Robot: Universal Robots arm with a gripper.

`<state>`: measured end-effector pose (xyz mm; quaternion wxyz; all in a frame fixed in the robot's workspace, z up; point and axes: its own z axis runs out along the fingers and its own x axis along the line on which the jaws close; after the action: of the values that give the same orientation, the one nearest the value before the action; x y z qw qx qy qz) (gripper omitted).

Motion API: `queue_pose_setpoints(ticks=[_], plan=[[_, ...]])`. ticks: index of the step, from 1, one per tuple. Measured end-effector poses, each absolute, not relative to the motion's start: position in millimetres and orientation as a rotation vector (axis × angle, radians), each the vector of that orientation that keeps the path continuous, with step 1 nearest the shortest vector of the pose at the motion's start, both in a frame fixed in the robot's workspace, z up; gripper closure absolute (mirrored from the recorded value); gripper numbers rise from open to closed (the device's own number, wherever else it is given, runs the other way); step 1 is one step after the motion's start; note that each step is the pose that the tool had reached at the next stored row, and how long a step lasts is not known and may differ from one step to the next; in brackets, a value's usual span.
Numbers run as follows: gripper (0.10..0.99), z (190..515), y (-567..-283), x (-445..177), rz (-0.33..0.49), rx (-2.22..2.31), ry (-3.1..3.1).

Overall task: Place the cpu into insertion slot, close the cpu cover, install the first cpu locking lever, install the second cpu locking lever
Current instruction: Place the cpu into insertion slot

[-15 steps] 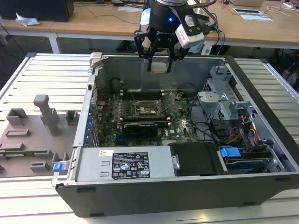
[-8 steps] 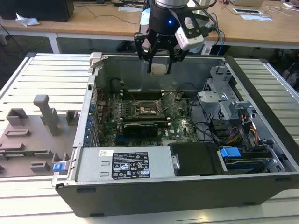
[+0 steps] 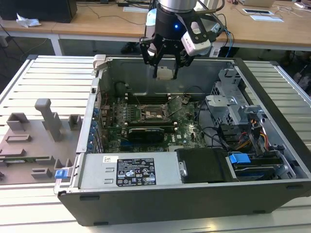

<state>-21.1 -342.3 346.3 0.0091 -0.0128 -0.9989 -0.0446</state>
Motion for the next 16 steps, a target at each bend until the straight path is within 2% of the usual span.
queue_pose_setpoints(ticks=[16], plan=[[0.541, 335, -342, -21, -0.137, -0.04, -3.12]])
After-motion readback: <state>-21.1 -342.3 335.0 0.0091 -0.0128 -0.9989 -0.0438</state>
